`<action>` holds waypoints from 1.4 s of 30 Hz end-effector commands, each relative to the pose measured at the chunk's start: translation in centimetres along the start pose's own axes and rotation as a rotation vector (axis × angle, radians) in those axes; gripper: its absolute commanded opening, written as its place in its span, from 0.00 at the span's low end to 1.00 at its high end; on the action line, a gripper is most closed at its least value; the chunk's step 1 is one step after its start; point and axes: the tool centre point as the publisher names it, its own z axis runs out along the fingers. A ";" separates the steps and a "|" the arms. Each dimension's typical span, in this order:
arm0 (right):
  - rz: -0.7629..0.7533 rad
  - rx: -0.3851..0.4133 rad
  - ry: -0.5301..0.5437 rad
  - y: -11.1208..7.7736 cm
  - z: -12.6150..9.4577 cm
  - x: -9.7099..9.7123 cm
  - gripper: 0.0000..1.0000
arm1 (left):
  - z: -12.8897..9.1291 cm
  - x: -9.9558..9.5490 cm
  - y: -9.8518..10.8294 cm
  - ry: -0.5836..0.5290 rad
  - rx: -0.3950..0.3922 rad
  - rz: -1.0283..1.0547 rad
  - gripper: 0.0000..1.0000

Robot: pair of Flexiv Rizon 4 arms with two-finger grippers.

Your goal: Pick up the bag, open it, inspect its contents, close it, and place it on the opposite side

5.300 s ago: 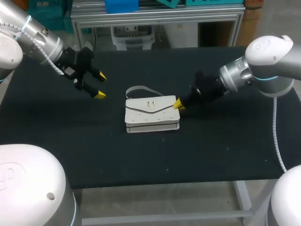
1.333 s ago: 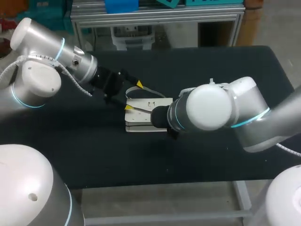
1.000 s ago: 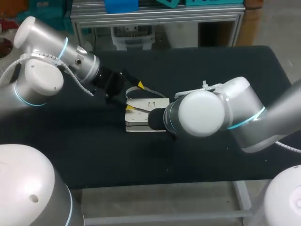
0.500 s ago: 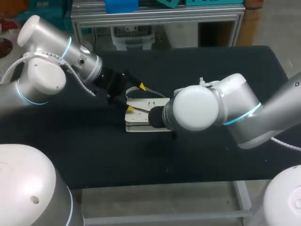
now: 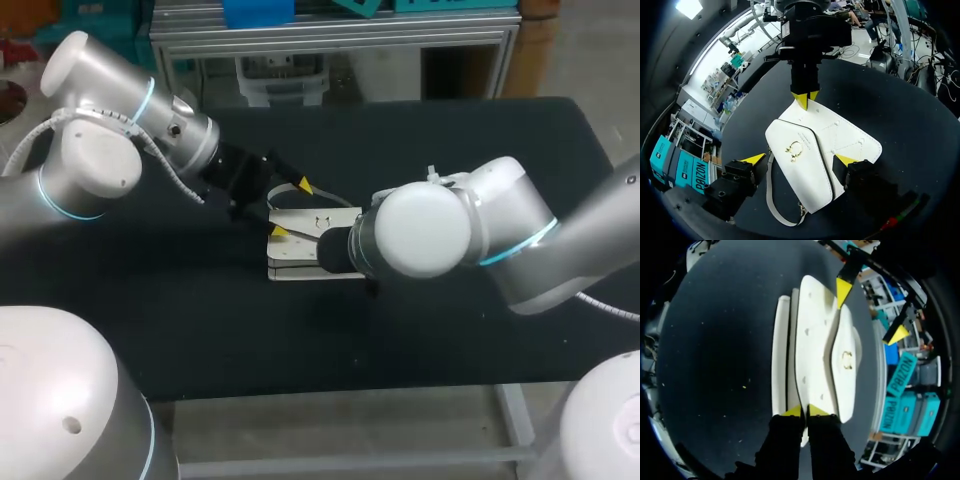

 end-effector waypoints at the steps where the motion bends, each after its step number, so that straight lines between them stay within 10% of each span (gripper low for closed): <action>1: 0.013 -0.005 -0.009 -0.1 0.3 0.3 0.00 | 0.2 0.8 -0.3 -0.030 0.012 0.029 0.85; 25: 0.030 -0.008 -0.007 -0.1 0.4 0.3 0.00 | 4.2 2.1 -0.4 -0.160 -0.005 0.266 0.56; 38: 0.030 -0.008 -0.007 -0.1 0.4 0.3 0.00 | 5.2 1.0 0.7 -0.334 -0.240 0.353 0.41; 42: 0.030 -0.008 -0.007 -0.1 0.4 0.3 0.00 | 5.1 0.4 0.9 -0.349 -0.249 0.305 0.00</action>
